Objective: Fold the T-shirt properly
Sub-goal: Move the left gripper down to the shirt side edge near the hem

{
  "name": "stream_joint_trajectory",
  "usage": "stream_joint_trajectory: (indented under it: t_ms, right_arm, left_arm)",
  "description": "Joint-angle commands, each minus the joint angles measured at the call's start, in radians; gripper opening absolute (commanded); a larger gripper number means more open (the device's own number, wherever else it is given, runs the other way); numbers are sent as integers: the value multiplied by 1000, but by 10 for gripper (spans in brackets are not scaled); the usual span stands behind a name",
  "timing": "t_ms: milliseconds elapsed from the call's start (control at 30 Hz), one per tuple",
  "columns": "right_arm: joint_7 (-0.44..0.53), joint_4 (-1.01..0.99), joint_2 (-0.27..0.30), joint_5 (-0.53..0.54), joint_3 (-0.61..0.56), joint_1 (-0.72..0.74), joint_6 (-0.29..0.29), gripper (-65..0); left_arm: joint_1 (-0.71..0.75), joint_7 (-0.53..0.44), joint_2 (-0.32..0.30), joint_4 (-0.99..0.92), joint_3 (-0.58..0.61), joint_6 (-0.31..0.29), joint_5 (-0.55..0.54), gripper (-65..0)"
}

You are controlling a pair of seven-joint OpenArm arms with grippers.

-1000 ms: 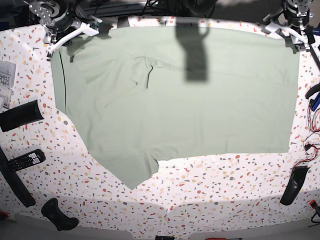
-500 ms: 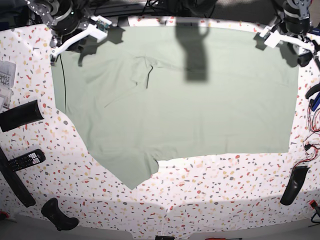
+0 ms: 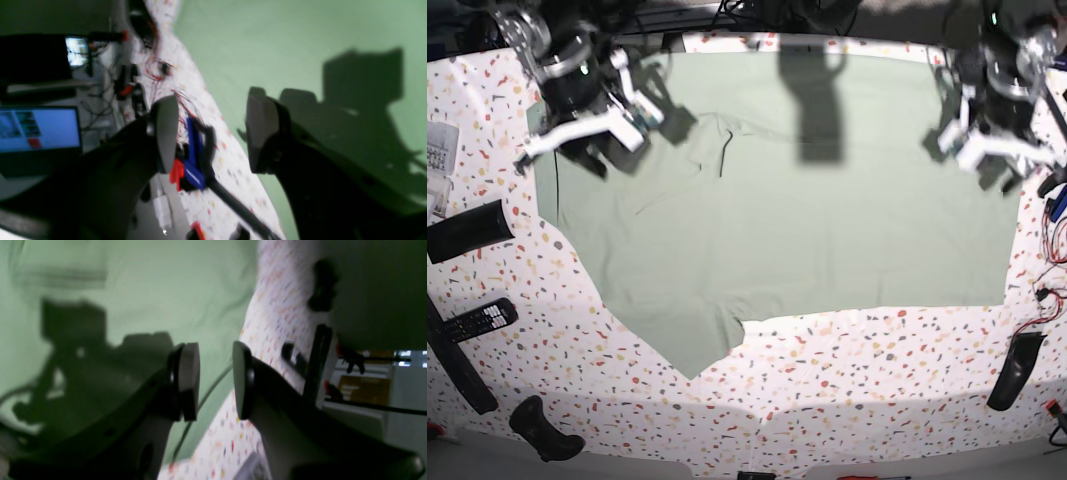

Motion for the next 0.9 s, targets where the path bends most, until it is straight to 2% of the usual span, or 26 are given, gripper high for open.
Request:
stream_joint_trajectory:
  t_ms: [0,100,233,367,433,567,733,867]
  right_arm:
    - [12,16,-10,-13,6,23,-23,-483]
    - [12,16,-70,1,6,66,-34,-483]
    - [15,16,-121,0,6,75,-41,-483]
    - [15,16,-159,0,6,75,-40,-483]
    - [15,16,-177,0,6,75,-40,-483]
    - [15,16,-212,-5,6,75,-40,-483]
    - [15,16,-258,-8,6,75,-40,-483]
    - [14,16,-272,-8,6,75,-40,-483]
  left_arm:
    - [-46,-25,-19,16,-9,18,-6,-351]
    - [-171,-51,-18,16,-9,17,-93,-351]
    - [-330,-72,-13,5,-10,16,-174,-351]
    - [-485,-103,21,-108,-10,-14,-250,-351]
    - [-561,-114,45,-211,-10,-59,-301,-351]
    - [-722,-117,82,-462,-10,-206,-433,-351]
    - [-920,-197,86,-776,-10,-349,-655,-351]
    - [-1069,-250,87,-1052,-10,-478,-822,-351]
